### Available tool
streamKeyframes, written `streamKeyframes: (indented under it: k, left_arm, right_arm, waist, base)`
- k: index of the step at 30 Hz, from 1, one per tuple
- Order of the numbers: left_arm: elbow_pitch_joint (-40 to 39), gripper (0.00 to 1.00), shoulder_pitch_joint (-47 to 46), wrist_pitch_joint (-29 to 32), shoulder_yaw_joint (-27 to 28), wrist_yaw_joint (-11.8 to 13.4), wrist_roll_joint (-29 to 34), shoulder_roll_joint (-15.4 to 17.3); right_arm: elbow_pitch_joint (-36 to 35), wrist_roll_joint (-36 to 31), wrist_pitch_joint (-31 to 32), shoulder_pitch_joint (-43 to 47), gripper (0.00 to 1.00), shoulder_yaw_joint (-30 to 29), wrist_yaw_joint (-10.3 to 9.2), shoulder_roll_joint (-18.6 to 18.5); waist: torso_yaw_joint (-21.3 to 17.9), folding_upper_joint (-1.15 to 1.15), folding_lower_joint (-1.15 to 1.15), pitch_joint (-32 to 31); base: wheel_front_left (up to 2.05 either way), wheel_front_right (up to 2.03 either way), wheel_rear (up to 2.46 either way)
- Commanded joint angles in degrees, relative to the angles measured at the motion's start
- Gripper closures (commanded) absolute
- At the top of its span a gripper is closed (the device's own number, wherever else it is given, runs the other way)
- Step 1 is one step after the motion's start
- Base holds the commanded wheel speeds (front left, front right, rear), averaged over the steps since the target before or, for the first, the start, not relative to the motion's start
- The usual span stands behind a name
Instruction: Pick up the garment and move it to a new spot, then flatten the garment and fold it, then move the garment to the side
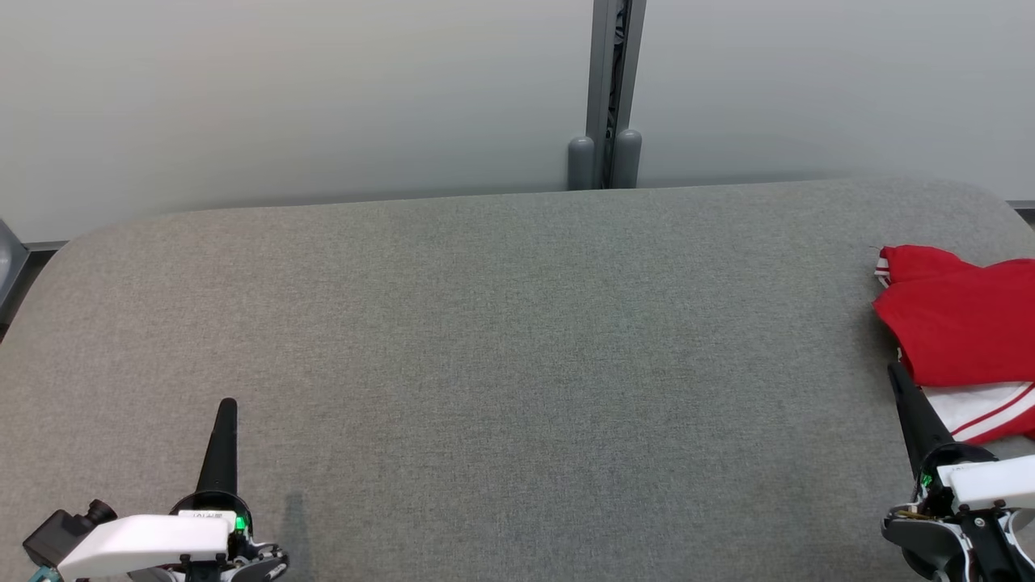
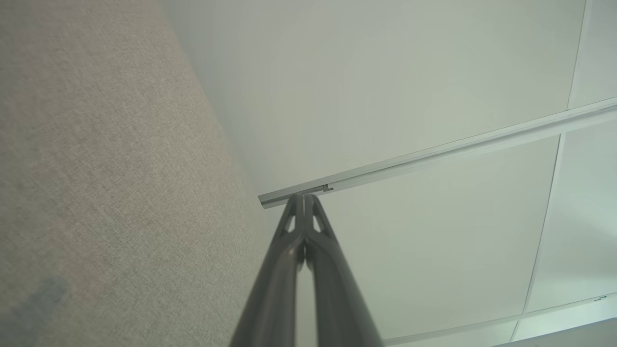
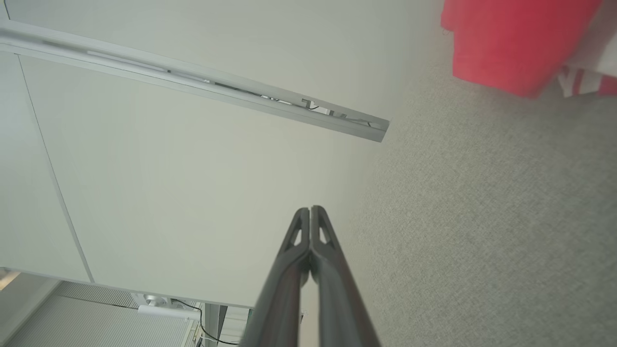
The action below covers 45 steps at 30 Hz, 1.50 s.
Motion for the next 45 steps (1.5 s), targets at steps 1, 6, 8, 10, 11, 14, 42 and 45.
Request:
streamKeyframes:
  k: [1, 6, 8, 10, 11, 14, 42, 45]
  left_arm:
    - [-0.1, 1.0, -1.5, 0.1, 0.4, -0.4, -0.8, 0.1]
    - [0.1, 1.0, -1.7, 0.6, 0.9, -0.9, -2.9, -0.2]
    - [0.1, 1.0, -1.7, 0.6, 1.1, -1.0, -3.5, -0.3]
    - [0.2, 1.0, -1.8, 0.8, 1.3, -1.3, -4.3, -0.4]
    - [0.2, 1.0, -1.9, 0.9, 1.4, -1.3, -4.7, -0.5]
    - [0.3, 1.0, -2.1, 1.1, 1.6, -1.6, -5.9, -0.7]
    - [0.8, 1.0, -2.8, 2.5, 3.1, -2.9, -11.5, -1.5]
    - [0.8, 1.0, -2.8, 2.5, 3.1, -2.9, -11.5, -1.5]
  right_arm:
    - [0.3, 1.0, 0.4, -0.8, 1.0, -0.3, 0.04, -0.2]
    - [0.8, 3.0, 1.0, -1.5, 1.0, -0.6, 0.04, -0.1]
    - [1.1, 3.8, 1.1, -1.6, 1.0, -0.7, 0.04, 0.0]
    - [1.3, 4.7, 1.4, -1.7, 1.0, -0.8, 0.04, 0.0]
    - [1.5, 5.0, 1.5, -1.8, 1.0, -0.8, 0.04, 0.0]
    - [1.9, 6.1, 1.7, -2.2, 1.0, -0.9, 0.04, 0.1]
    - [4.0, 11.9, 3.6, -3.6, 1.0, -1.8, 0.04, 0.7]
    - [4.0, 11.9, 3.6, -3.6, 1.0, -1.8, 0.04, 0.7]
  waist:
    - [0.0, 0.0, 0.0, 0.0]
    - [0.1, 0.0, 0.0, 0.0]
    - [0.1, 0.0, 0.0, 0.0]
    - [0.1, 0.0, 0.0, -0.1]
    - [0.2, 0.0, 0.0, -0.1]
    - [0.2, 0.0, 0.0, -0.1]
    - [0.5, 0.0, 0.0, -0.2]
    - [0.5, 0.0, 0.0, -0.2]
  base:
    - [0.0, 0.0, 0.0]
    - [0.0, 0.0, 0.0]
    - [0.0, 0.0, 0.0]
    - [0.0, 0.0, 0.0]
    - [0.0, 0.0, 0.0]
    - [0.0, 0.0, 0.0]
    - [0.0, 0.0, 0.0]
    - [0.0, 0.0, 0.0]
